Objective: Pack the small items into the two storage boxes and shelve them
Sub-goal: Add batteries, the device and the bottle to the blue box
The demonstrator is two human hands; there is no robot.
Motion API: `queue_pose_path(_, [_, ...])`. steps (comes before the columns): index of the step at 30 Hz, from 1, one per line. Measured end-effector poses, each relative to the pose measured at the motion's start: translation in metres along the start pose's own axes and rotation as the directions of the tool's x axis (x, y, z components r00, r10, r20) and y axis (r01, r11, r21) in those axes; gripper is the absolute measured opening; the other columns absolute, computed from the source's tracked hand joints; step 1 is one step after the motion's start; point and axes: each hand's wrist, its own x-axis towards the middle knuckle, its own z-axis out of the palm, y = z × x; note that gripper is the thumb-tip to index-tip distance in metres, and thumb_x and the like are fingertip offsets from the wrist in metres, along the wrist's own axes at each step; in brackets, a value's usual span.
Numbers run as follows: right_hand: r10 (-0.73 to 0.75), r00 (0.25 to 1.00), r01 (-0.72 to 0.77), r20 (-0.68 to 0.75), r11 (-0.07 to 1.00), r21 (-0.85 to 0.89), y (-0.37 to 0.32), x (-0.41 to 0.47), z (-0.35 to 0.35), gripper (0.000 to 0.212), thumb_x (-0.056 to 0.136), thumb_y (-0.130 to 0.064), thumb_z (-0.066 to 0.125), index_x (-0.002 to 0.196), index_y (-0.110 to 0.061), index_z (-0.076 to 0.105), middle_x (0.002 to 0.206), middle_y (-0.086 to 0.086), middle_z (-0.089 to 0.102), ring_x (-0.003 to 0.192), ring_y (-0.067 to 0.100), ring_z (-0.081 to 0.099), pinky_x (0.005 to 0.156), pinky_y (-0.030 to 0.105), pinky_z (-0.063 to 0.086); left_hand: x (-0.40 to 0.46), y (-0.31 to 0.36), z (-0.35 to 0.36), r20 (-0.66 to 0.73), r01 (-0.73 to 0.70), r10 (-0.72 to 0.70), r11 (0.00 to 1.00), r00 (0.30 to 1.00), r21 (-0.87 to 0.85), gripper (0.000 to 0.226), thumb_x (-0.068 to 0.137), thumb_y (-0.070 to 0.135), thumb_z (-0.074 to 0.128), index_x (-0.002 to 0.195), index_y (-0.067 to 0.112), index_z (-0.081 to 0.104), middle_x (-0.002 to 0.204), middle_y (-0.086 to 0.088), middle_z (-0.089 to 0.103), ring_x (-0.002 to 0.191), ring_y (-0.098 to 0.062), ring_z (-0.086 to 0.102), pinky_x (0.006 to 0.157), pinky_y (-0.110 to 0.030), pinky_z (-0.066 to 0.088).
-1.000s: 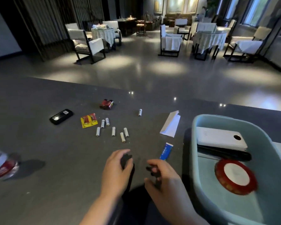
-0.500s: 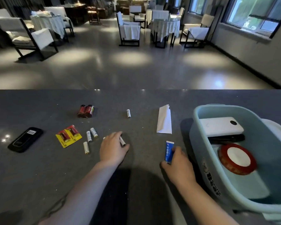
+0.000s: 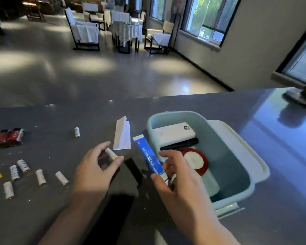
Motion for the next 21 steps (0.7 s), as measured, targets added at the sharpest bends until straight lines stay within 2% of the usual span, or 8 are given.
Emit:
queue_pose_path(3, [0.029, 0.998, -0.039, -0.061, 0.987, -0.156, 0.036, 0.005, -0.052, 0.029, 0.085, -0.032, 0.065, 0.106, -0.041, 0.046, 0.089, -0.019, 0.055, 0.08, 0.003, 0.055, 0.065, 0.012, 0.039, -0.014, 0.031, 0.027, 0.03, -0.058, 0.06, 0.997, 0.998, -0.056, 0.045, 0.072, 0.025, 0.078, 0.114, 0.027, 0.062, 0.107, 0.013, 0.061, 0.09, 0.011, 0.053, 0.078, -0.005, 0.036])
queue_pose_path(5, [0.148, 0.989, -0.143, -0.011, 0.927, -0.348, 0.068, 0.019, -0.074, 0.027, 0.089, -0.034, 0.061, 0.111, -0.034, 0.045, 0.097, -0.017, 0.056, 0.083, 0.004, 0.055, 0.066, 0.017, 0.037, -0.017, 0.047, 0.043, 0.038, -0.075, 0.077, 0.995, 0.996, -0.058, 0.047, 0.071, 0.027, 0.079, 0.115, 0.028, 0.062, 0.109, 0.013, 0.061, 0.095, 0.002, 0.055, 0.084, -0.015, 0.037])
queue_pose_path(7, [0.269, 0.961, -0.203, 0.061, 0.842, -0.5, 0.096, 0.036, -0.082, 0.029, 0.091, -0.033, 0.058, 0.116, -0.025, 0.046, 0.107, -0.006, 0.058, 0.096, 0.015, 0.058, 0.075, 0.025, 0.042, -0.019, 0.061, 0.059, 0.05, -0.099, 0.102, 0.994, 0.994, -0.053, 0.048, 0.071, 0.028, 0.079, 0.116, 0.028, 0.061, 0.109, 0.014, 0.06, 0.098, -0.001, 0.055, 0.085, -0.011, 0.037])
queue_pose_path(9, [0.32, 0.938, -0.178, 0.13, 0.77, -0.612, 0.111, 0.049, -0.082, 0.029, 0.091, -0.027, 0.057, 0.117, -0.02, 0.047, 0.112, 0.001, 0.059, 0.1, 0.022, 0.06, 0.076, 0.028, 0.044, -0.022, 0.074, 0.075, 0.08, -0.124, 0.127, 0.991, 0.989, -0.05, 0.048, 0.071, 0.028, 0.08, 0.116, 0.027, 0.061, 0.11, 0.014, 0.06, 0.1, 0.0, 0.055, 0.086, -0.006, 0.036])
queue_pose_path(12, [0.35, 0.912, -0.101, 0.215, 0.698, -0.709, 0.118, 0.066, -0.075, 0.03, 0.089, -0.017, 0.053, 0.118, -0.013, 0.047, 0.115, 0.009, 0.059, 0.103, 0.028, 0.06, 0.076, 0.031, 0.044, -0.025, 0.086, 0.096, 0.142, -0.128, 0.132, 0.991, 0.981, -0.037, 0.049, 0.072, 0.031, 0.079, 0.117, 0.029, 0.06, 0.115, 0.015, 0.059, 0.106, -0.003, 0.054, 0.093, -0.02, 0.04])
queue_pose_path(14, [0.393, 0.885, -0.075, 0.249, 0.649, -0.757, 0.12, 0.075, -0.069, 0.037, 0.091, -0.015, 0.051, 0.127, -0.008, 0.043, 0.121, 0.012, 0.058, 0.109, 0.03, 0.059, 0.081, 0.035, 0.048, -0.026, 0.088, 0.104, 0.191, -0.138, 0.138, 0.99, 0.972, -0.013, 0.046, 0.071, 0.033, 0.079, 0.113, 0.032, 0.061, 0.112, 0.015, 0.059, 0.109, -0.005, 0.053, 0.095, -0.025, 0.041])
queue_pose_path(18, [0.452, 0.843, -0.06, 0.291, 0.617, -0.784, 0.132, 0.085, -0.06, 0.044, 0.093, -0.014, 0.049, 0.135, -0.006, 0.039, 0.128, 0.012, 0.057, 0.114, 0.03, 0.057, 0.088, 0.036, 0.049, -0.024, 0.085, 0.105, 0.266, -0.126, 0.112, 0.991, 0.958, 0.039, 0.047, 0.069, 0.038, 0.079, 0.112, 0.038, 0.06, 0.113, 0.015, 0.056, 0.119, -0.01, 0.047, 0.103, -0.037, 0.039])
queue_pose_path(21, [0.475, 0.826, -0.051, 0.304, 0.6, -0.798, 0.136, 0.09, -0.056, 0.046, 0.095, -0.019, 0.05, 0.137, -0.006, 0.037, 0.128, 0.012, 0.057, 0.114, 0.03, 0.058, 0.087, 0.037, 0.049, -0.024, 0.085, 0.105, 0.272, -0.107, 0.086, 0.992, 0.959, 0.062, 0.051, 0.068, 0.038, 0.08, 0.114, 0.041, 0.058, 0.117, 0.014, 0.052, 0.124, -0.007, 0.04, 0.102, -0.031, 0.034])
